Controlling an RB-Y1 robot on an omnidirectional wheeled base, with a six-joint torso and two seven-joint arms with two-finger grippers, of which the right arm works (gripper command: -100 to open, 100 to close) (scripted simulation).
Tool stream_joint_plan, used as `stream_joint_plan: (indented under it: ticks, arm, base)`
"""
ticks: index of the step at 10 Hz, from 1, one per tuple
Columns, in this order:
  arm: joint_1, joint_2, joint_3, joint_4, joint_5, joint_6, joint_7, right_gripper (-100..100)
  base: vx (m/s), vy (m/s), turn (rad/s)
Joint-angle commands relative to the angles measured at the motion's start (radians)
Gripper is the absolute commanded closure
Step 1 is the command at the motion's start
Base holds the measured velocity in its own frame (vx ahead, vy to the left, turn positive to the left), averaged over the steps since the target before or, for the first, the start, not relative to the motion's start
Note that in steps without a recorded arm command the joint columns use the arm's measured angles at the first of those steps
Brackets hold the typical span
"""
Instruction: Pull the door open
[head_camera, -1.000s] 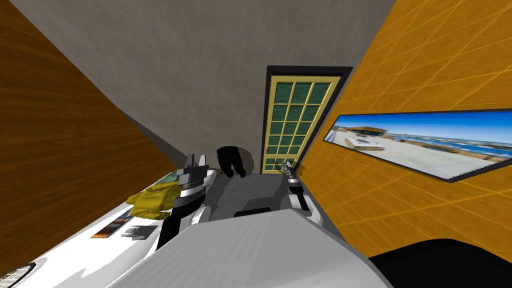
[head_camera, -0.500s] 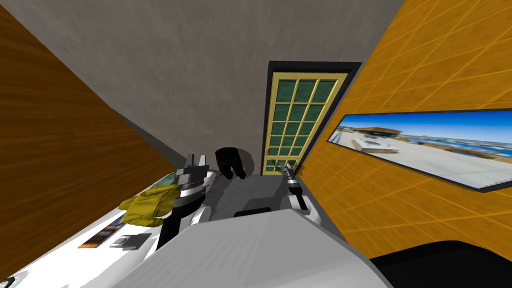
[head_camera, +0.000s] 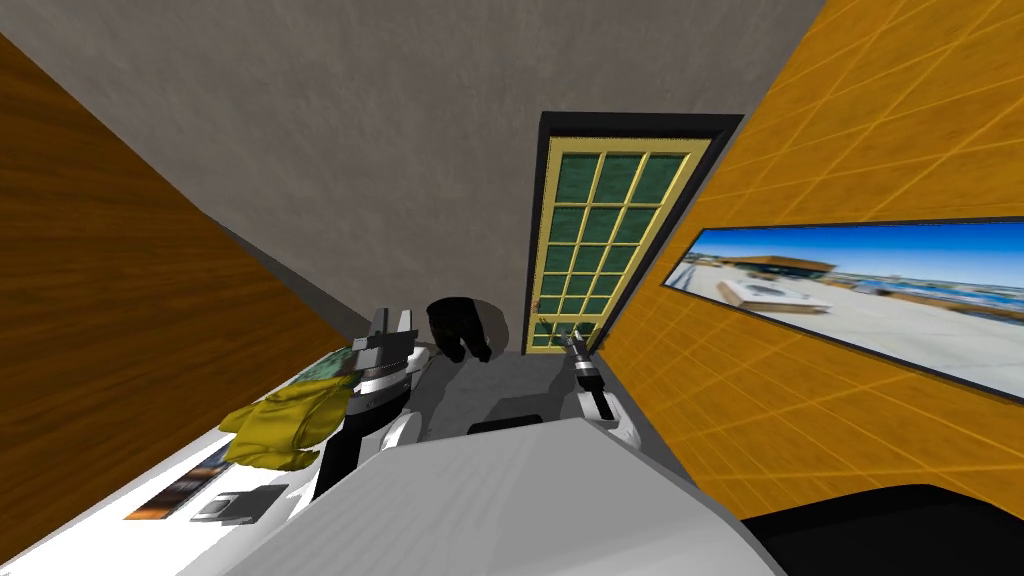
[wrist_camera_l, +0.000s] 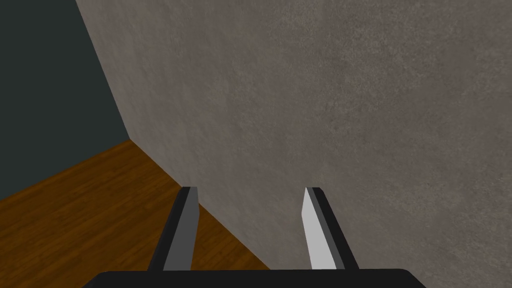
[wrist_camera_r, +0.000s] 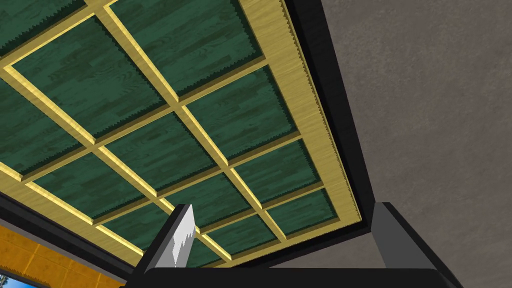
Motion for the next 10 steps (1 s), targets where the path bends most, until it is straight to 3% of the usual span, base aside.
stream_joint_plan:
  ticks: [1, 10]
  arm:
    - [-0.015, 0.002, -0.007, 0.042, 0.008, -0.010, 0.033, -100]
    - [-0.078, 0.005, -0.045, 0.232, 0.048, -0.043, 0.179, -100]
  base:
    - [0.088, -0.001, -0.001]
    - [0.099, 0.003, 0.000]
